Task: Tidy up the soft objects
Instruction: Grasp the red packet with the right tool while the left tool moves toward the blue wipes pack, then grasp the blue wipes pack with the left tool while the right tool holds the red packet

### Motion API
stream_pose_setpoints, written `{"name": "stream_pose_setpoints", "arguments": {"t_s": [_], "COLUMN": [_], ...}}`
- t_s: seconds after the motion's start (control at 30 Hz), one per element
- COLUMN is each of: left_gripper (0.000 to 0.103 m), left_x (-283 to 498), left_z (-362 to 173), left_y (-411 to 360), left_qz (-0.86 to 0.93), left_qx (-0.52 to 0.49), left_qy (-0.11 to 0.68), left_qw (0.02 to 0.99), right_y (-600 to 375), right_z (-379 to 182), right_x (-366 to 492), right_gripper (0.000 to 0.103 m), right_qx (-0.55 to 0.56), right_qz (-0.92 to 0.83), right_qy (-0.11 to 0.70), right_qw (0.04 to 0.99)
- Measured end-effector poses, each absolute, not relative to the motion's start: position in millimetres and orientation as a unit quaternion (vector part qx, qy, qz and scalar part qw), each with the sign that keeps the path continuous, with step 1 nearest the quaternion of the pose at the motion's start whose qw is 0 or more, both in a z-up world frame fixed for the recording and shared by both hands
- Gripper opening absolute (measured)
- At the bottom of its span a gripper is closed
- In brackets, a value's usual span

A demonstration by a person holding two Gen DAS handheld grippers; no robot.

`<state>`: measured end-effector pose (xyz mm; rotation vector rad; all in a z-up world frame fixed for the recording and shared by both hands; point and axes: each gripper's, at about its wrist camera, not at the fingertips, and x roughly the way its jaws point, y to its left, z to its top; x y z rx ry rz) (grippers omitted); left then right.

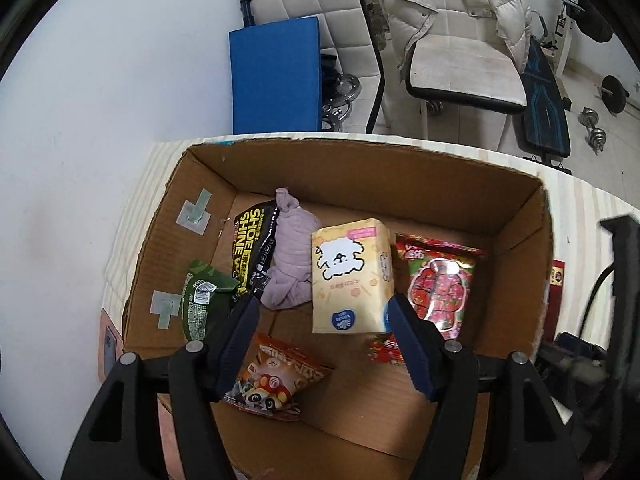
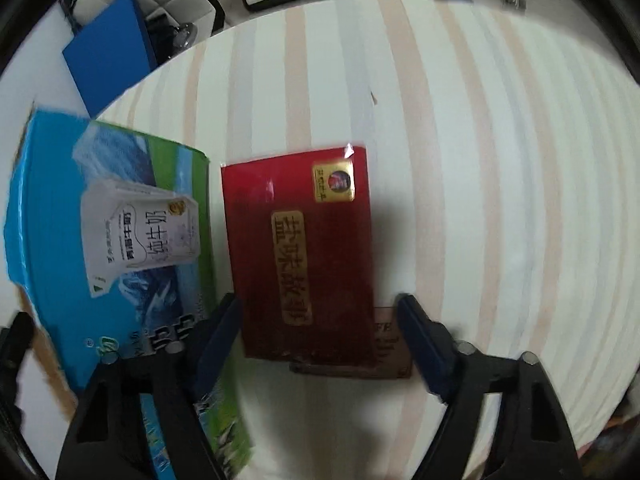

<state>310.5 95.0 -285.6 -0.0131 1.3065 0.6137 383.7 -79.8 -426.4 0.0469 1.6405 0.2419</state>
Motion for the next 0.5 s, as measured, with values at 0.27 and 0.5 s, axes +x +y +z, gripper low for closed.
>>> {"name": "stream_pose_setpoints", "arguments": {"t_s": [0.27, 0.5], "left_gripper": [0.067, 0.067], "left_x": [309.3, 315.2], "left_z": [-278.0, -264.0], "left_y": [91.3, 36.7], "left_qz": [0.257, 0.164], "left_qx": [-0.02, -0.004], "left_qy": [0.6, 0.607], "left_qw": [0.757, 0.777], "right_y": [-64.3, -151.9], "right_z": [-406.7, -378.9], "right_x": [362.1, 347.0], "right_gripper": [0.01, 0.009], "right_qx": [-0.071, 0.021], "right_qz": [0.093, 0.074], "right_qy": [0.7, 0.703], "right_qw": [0.704, 0.707]}}
